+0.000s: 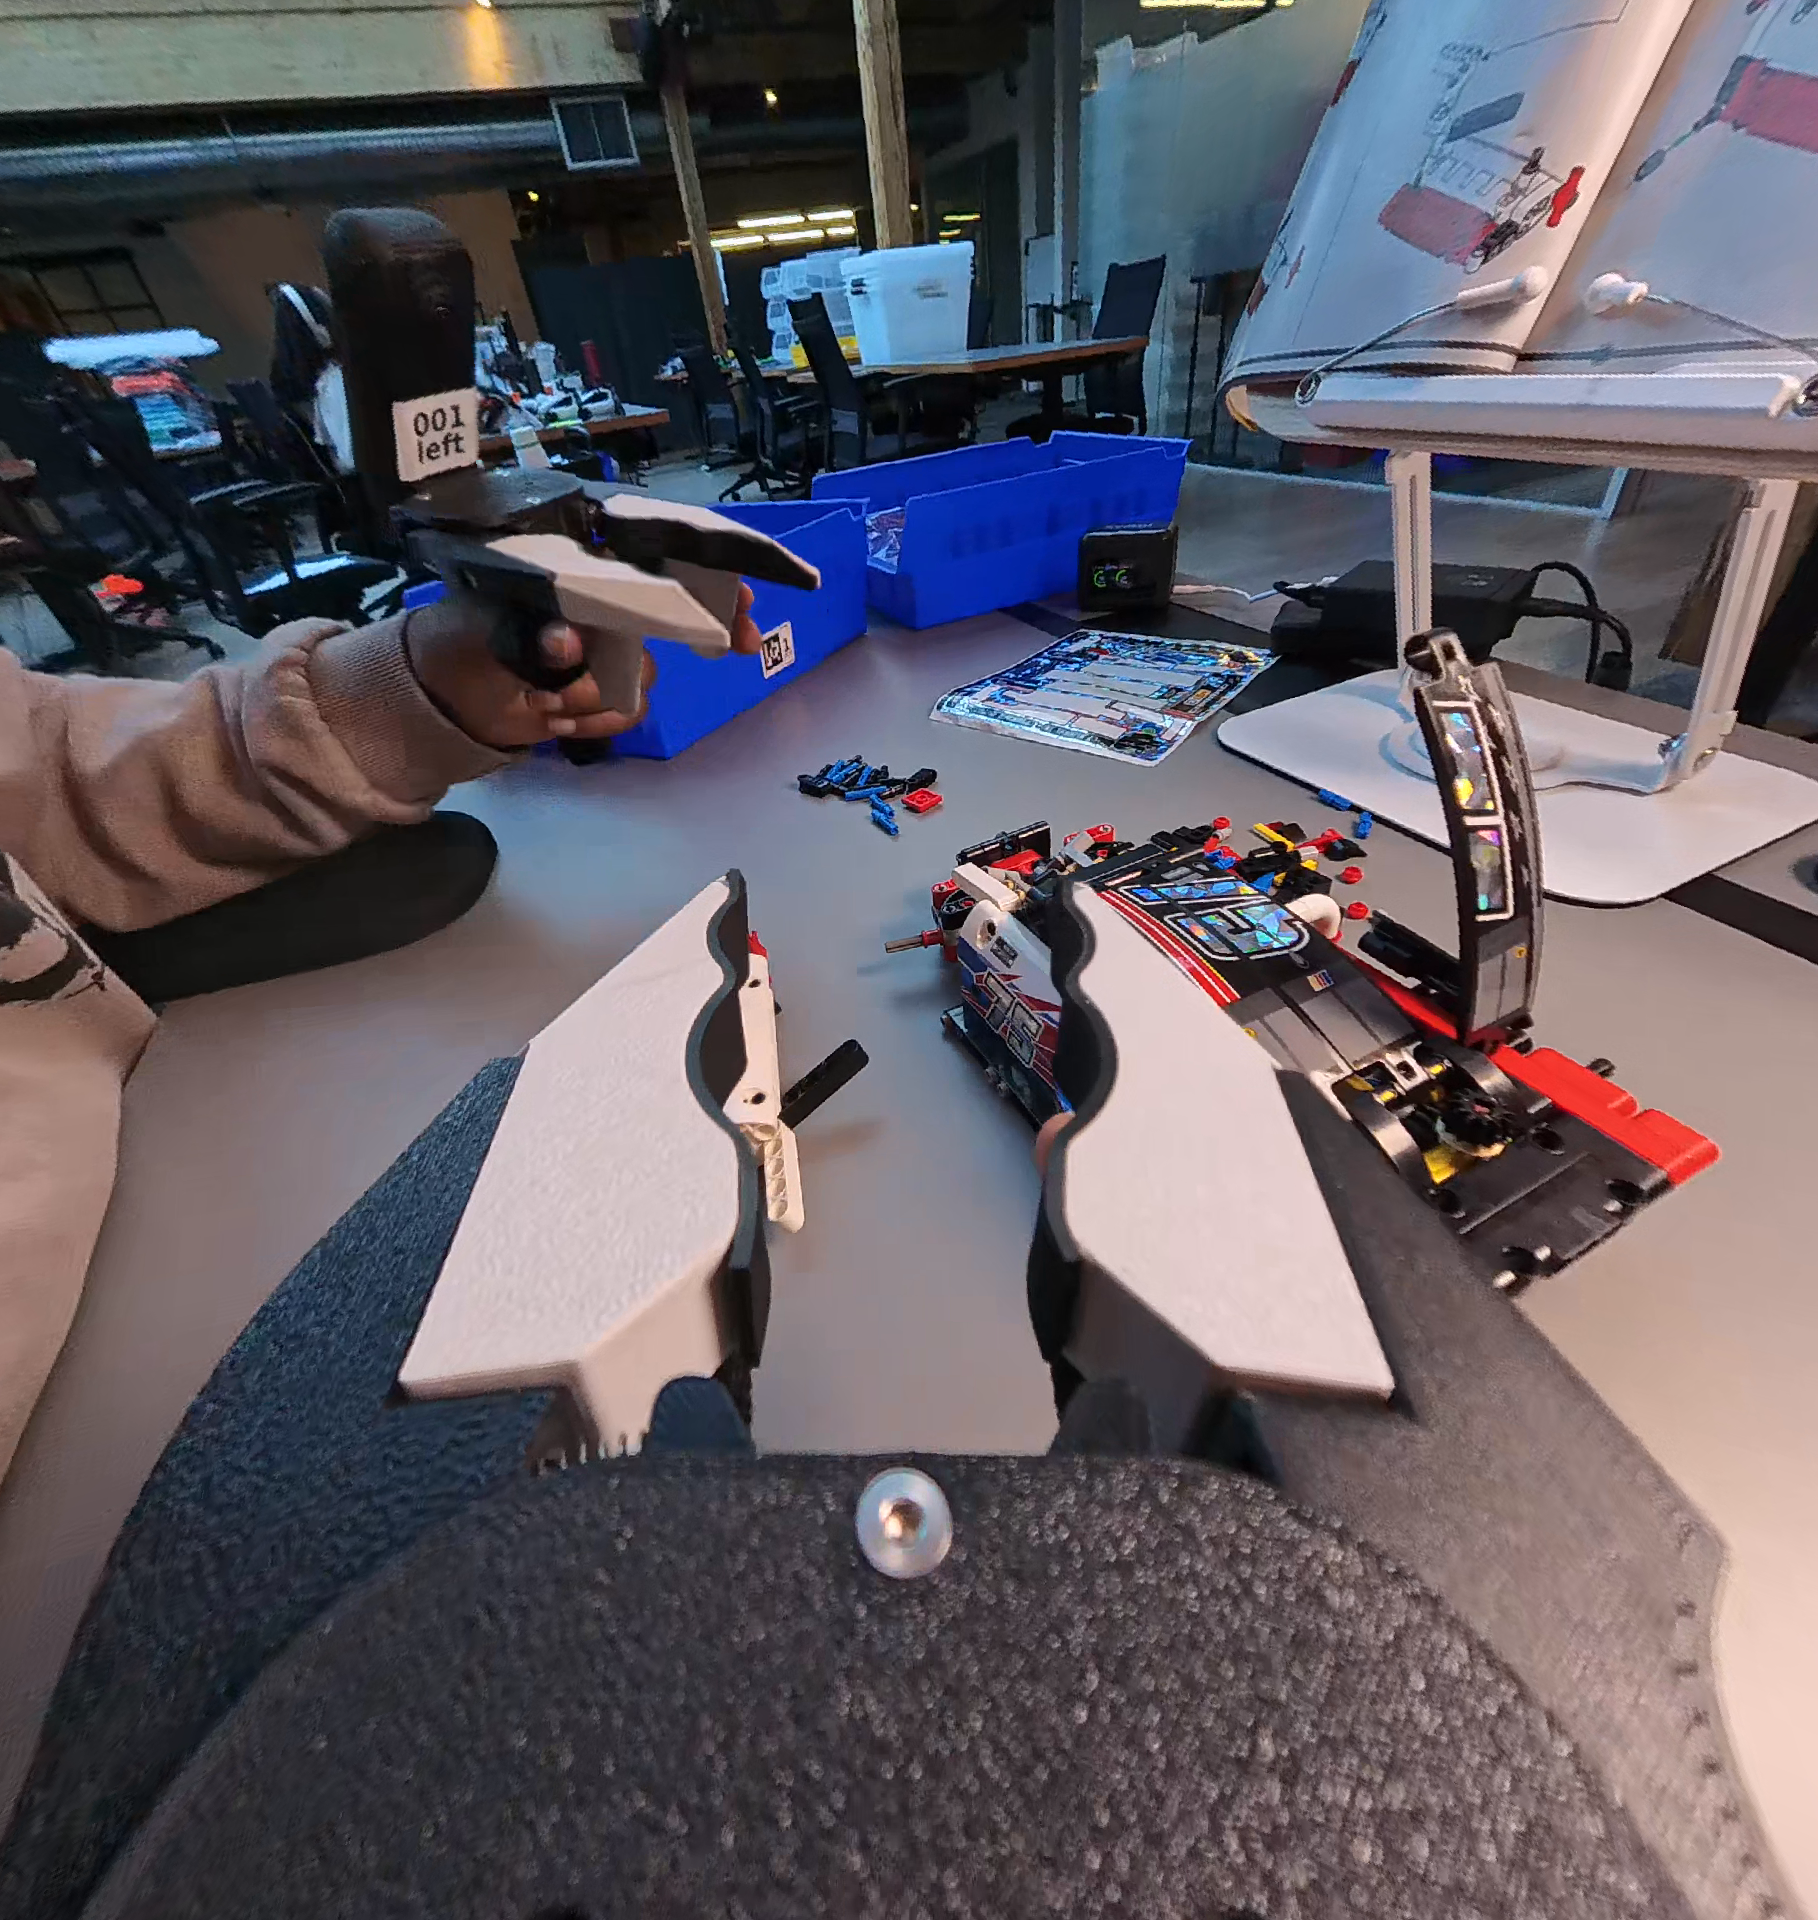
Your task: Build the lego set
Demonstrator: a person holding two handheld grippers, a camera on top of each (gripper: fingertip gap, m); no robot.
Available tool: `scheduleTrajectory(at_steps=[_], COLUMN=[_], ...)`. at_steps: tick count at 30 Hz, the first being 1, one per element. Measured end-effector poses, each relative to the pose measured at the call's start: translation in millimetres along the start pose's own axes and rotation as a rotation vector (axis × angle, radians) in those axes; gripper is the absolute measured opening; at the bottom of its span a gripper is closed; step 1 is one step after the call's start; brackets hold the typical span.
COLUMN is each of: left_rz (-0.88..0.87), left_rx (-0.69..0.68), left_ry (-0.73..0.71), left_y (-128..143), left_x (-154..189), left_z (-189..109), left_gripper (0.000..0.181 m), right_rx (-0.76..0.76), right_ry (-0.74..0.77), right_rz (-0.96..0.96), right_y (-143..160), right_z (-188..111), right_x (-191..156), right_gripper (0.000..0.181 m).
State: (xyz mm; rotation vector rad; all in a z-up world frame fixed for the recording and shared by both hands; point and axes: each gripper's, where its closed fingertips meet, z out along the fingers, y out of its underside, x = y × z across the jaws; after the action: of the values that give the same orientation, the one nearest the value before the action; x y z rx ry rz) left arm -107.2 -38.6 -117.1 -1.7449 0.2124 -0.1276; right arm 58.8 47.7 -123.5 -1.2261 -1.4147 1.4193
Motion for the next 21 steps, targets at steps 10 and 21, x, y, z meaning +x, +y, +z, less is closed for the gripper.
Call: scheduleTrajectory(at_steps=[10, 21], left_rz=[-0.048, -0.032], left_rx=[-0.139, -0.515], left_ry=[-0.448, -0.420], left_y=[57, 118], left_x=[-83, -90], left_z=[-56, -34], left_gripper=[0.032, 0.022], right_rx=[-0.024, -0.059], right_ry=[0.136, 0.091], right_rz=[-0.128, -0.151], right_y=[9, 18], right_z=[2, 9], right_x=[15, 4], right_gripper=[0.000, 0.007])
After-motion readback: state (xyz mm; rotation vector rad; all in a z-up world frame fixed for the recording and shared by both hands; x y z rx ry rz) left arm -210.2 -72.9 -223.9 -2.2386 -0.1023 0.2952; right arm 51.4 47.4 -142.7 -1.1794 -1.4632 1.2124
